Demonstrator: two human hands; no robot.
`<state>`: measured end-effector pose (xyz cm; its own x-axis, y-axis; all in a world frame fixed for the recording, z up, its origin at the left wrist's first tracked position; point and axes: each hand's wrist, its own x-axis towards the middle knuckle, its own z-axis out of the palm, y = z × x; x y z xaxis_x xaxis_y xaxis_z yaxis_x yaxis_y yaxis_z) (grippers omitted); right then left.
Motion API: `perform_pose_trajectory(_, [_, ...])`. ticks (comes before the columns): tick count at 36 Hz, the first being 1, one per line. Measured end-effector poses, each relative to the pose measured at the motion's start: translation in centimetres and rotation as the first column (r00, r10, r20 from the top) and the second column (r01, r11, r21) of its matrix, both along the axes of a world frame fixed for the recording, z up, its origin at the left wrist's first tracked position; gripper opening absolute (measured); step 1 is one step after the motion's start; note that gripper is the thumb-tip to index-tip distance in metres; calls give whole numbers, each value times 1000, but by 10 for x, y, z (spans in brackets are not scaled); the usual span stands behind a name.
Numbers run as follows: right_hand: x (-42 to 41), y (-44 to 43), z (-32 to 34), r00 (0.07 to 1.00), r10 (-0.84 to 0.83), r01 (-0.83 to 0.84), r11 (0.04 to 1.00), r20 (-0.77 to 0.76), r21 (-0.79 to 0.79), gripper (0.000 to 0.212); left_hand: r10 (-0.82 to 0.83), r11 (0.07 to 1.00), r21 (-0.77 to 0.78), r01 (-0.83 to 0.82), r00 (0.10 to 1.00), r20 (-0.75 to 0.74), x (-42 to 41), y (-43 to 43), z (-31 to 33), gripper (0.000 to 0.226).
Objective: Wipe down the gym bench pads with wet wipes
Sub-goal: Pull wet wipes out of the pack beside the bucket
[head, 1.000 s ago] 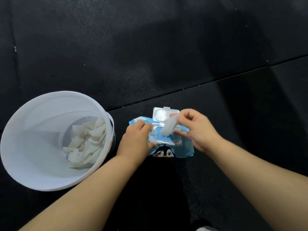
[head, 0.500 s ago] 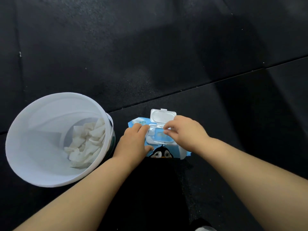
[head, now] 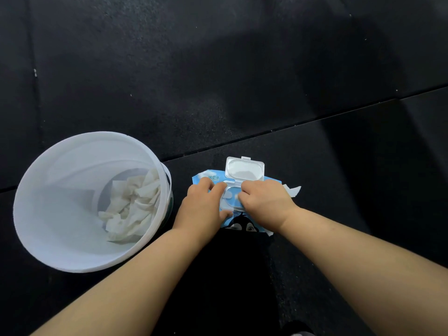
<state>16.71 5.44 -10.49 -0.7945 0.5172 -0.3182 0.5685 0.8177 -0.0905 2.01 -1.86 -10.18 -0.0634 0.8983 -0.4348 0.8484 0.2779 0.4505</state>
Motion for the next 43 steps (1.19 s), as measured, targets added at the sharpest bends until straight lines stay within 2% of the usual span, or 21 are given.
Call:
perform_pose_trajectory(3, [-3,0,-7,997,-76,76,997,-27,-24,38,-10,1000,3,10,1000,-5,0,0,-1,58])
perform_pose_trajectory(6, [-5,0,-7,978,-200,198,979,-51,-50,14,-15,1000,8,15,1000,-6,-1,0,-2,57])
perform_pose_trajectory(8, [-5,2,0,949,-314,312,932,16,-183,23,-14,1000,10,14,1000,-7,-1,0,-2,57])
perform_pose_trajectory(10, [-4,4,6,909,-417,394,875,-24,-281,21,-3,1000,9,3,1000,-1,-1,0,-2,57])
perform_pose_trajectory(17, [7,9,14,792,-595,497,759,-139,-420,10,26,999,26,-27,1000,17,-1,2,-1,55])
perform_pose_trajectory(22, [19,7,23,770,-610,478,747,-190,-462,8,16,999,31,-16,1000,19,-1,4,0,55])
perform_pose_trajectory(28, [23,7,24,775,-606,463,739,-182,-490,3,14,999,29,-15,1000,18,1,5,0,55])
perform_pose_trajectory(29, [22,7,22,785,-595,457,743,-171,-489,3,16,999,28,-16,1000,20,1,4,-1,55])
perform_pose_trajectory(31, [18,7,17,827,-548,437,768,-126,-468,18,16,1000,26,-16,1000,22,1,3,-1,56])
perform_pose_trajectory(34, [10,7,12,868,-489,413,806,-84,-424,15,10,1000,16,-10,1000,19,0,2,-1,56])
perform_pose_trajectory(43, [22,8,25,765,-583,446,786,-273,-428,10,42,999,15,-42,998,37,4,5,2,54])
